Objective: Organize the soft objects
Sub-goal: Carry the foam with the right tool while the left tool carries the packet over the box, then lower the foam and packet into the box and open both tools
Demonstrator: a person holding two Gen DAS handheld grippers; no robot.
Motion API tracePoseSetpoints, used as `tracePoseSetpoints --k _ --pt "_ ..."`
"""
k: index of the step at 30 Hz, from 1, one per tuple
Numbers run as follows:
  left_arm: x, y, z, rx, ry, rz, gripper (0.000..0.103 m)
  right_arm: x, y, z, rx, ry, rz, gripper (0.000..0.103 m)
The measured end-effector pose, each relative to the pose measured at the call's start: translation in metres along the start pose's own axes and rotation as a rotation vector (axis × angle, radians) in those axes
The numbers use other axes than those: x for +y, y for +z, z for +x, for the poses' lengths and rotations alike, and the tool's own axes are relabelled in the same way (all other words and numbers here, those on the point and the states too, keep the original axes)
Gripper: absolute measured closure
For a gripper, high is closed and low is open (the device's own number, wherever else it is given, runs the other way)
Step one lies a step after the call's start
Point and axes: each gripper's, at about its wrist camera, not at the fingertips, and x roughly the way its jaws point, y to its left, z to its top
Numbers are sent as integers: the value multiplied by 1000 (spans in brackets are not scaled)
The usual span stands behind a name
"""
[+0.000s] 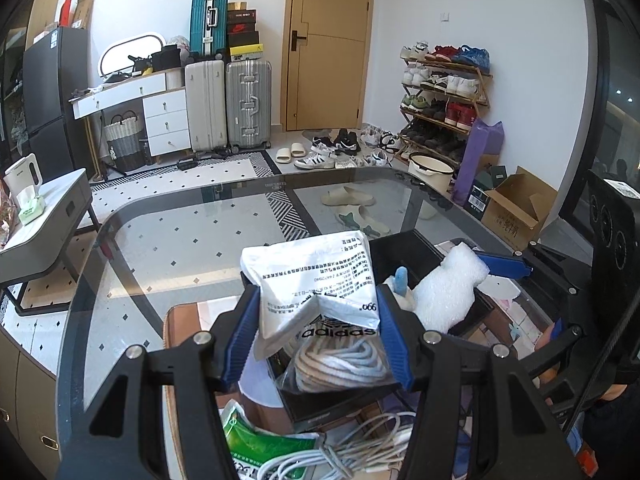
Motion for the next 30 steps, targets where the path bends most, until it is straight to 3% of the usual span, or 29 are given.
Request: tracePoseSetpoints --k 15,19,20,24,29,30 --pt "3 -1 18 32 -9 -2 47 -4 6 24 61 64 -43 12" --pt "5 -2 21 36 -13 -3 47 -6 8 27 67 82 -55 6" --pt "5 -2 21 37 -15 -4 47 -7 8 25 58 66 -62 2" --pt "3 -3 23 47 -21 3 46 -8 6 20 47 26 -68 1" --pt "-1 -4 23 59 -29 22 41 -16 2 8 27 0 -46 1" --pt "-2 -5 22 63 -26 22 33 -16 1 5 22 -1 -41 1"
